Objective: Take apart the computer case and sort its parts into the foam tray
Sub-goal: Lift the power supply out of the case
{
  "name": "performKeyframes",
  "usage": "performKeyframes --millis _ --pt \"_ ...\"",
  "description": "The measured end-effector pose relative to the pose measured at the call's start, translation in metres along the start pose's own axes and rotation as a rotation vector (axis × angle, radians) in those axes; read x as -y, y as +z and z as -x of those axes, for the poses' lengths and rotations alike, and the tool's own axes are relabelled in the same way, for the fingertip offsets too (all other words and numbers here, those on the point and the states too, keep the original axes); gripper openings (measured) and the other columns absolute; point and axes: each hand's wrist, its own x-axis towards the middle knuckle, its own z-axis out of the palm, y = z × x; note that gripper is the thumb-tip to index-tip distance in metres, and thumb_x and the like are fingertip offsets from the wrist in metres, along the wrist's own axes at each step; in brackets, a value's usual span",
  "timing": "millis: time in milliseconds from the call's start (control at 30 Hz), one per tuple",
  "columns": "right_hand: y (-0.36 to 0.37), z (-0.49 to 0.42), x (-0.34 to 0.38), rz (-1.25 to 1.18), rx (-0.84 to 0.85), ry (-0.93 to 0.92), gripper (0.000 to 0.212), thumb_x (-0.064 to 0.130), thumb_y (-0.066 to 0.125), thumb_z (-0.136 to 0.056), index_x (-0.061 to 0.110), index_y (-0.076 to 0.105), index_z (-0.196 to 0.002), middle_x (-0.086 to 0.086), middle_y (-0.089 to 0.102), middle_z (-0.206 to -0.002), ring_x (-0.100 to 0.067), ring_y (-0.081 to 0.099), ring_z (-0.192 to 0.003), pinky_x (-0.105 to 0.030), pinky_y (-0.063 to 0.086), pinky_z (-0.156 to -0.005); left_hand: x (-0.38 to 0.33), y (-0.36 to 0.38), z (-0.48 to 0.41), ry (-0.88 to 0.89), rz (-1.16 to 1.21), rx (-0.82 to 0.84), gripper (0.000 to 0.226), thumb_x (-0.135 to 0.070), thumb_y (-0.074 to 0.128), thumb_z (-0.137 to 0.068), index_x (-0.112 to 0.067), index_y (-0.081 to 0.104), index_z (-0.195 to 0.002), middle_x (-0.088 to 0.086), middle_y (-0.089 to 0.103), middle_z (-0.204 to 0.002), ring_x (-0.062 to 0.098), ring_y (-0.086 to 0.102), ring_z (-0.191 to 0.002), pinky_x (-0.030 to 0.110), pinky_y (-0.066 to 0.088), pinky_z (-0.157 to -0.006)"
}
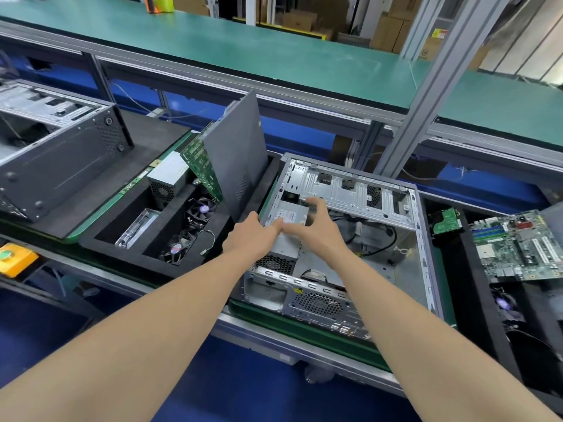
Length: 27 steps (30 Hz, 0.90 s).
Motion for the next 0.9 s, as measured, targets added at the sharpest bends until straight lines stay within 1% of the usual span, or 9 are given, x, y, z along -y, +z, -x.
performKeyframes --millis 100,133,200,267,333,400,533,700,900 --pt "-0.020 -0.007 0.002 0.267 0.401 -0.033 0.125 0.057 0.096 -0.061 0.054 0.013 -0.155 0.007 0.014 -0.161 -0.025 0.031 -0.143 -0.044 0.035 -0.116 -0.003 0.000 -0.001 -0.027 -0.008 0.017 0.077 -0.078 0.039 -0.080 -0.020 0.051 -0.130 0.010 0.062 -0.128 0.035 0.060 -0.112 0.046 0.050 -0.090" --pt "-0.020 -0.008 0.001 0.382 0.465 -0.053 0.131 0.059 0.097 -0.057 0.058 0.009 -0.154 0.009 0.007 -0.161 -0.027 0.024 -0.148 -0.050 0.033 -0.120 -0.003 -0.001 0.000 -0.033 -0.007 0.018 0.079 -0.078 0.038 -0.078 -0.020 0.052 -0.129 0.010 0.062 -0.126 0.035 0.061 -0.110 0.047 0.050 -0.092" --pt "-0.017 -0.009 -0.004 0.461 0.459 -0.097 0.132 0.057 0.096 -0.056 0.059 0.008 -0.154 0.011 0.006 -0.156 -0.030 0.026 -0.147 -0.051 0.035 -0.120 -0.004 -0.001 0.001 -0.039 -0.004 0.016 0.080 -0.078 0.037 -0.076 -0.021 0.053 -0.129 0.010 0.063 -0.124 0.034 0.061 -0.108 0.048 0.051 -0.092" --pt "-0.015 -0.010 -0.009 0.430 0.417 -0.136 0.126 0.049 0.095 -0.060 0.058 0.011 -0.154 0.012 0.010 -0.147 -0.035 0.040 -0.136 -0.042 0.044 -0.108 -0.005 -0.001 0.001 -0.036 -0.011 0.008 0.081 -0.079 0.037 -0.076 -0.020 0.053 -0.129 0.010 0.062 -0.124 0.034 0.061 -0.108 0.047 0.051 -0.091" --pt "-0.017 -0.011 -0.010 0.449 0.391 -0.170 0.122 0.048 0.093 -0.058 0.058 0.016 -0.153 0.011 0.016 -0.142 -0.033 0.047 -0.127 -0.035 0.045 -0.099 -0.004 -0.001 0.001 -0.031 -0.023 -0.002 0.082 -0.081 0.037 -0.076 -0.020 0.054 -0.128 0.010 0.062 -0.124 0.034 0.061 -0.107 0.044 0.051 -0.085" --pt "-0.020 -0.014 -0.007 0.484 0.385 -0.179 0.122 0.052 0.091 -0.054 0.057 0.020 -0.153 0.011 0.020 -0.139 -0.030 0.046 -0.127 -0.033 0.043 -0.098 -0.004 0.000 0.000 -0.026 -0.031 -0.008 0.082 -0.083 0.036 -0.075 -0.021 0.054 -0.125 0.009 0.062 -0.122 0.033 0.060 -0.105 0.041 0.047 -0.078" --pt "-0.030 -0.017 -0.003 0.545 0.417 -0.218 0.119 0.054 0.089 -0.052 0.062 0.022 -0.151 0.012 0.021 -0.134 -0.028 0.042 -0.126 -0.036 0.046 -0.096 -0.001 0.001 -0.001 -0.014 -0.017 -0.012 0.079 -0.084 0.036 -0.071 -0.024 0.055 -0.118 0.005 0.062 -0.112 0.030 0.059 -0.093 0.037 0.043 -0.069" --pt "-0.038 -0.013 0.000 0.600 0.444 -0.229 0.120 0.057 0.090 -0.056 0.066 0.017 -0.151 0.015 0.018 -0.137 -0.029 0.040 -0.129 -0.040 0.049 -0.097 -0.003 0.000 0.000 -0.018 -0.037 -0.012 0.086 -0.088 0.039 -0.069 -0.024 0.054 -0.125 0.003 0.057 -0.109 0.028 0.055 -0.092 0.038 0.042 -0.071" --pt "-0.050 -0.005 0.002 0.657 0.489 -0.238 0.126 0.051 0.093 -0.056 0.065 0.012 -0.152 0.011 0.020 -0.133 -0.033 0.051 -0.119 -0.047 0.054 -0.098 -0.001 0.000 0.000 -0.007 -0.016 -0.003 0.086 -0.088 0.039 -0.073 -0.022 0.054 -0.127 0.006 0.062 -0.120 0.029 0.058 -0.098 0.039 0.045 -0.075"
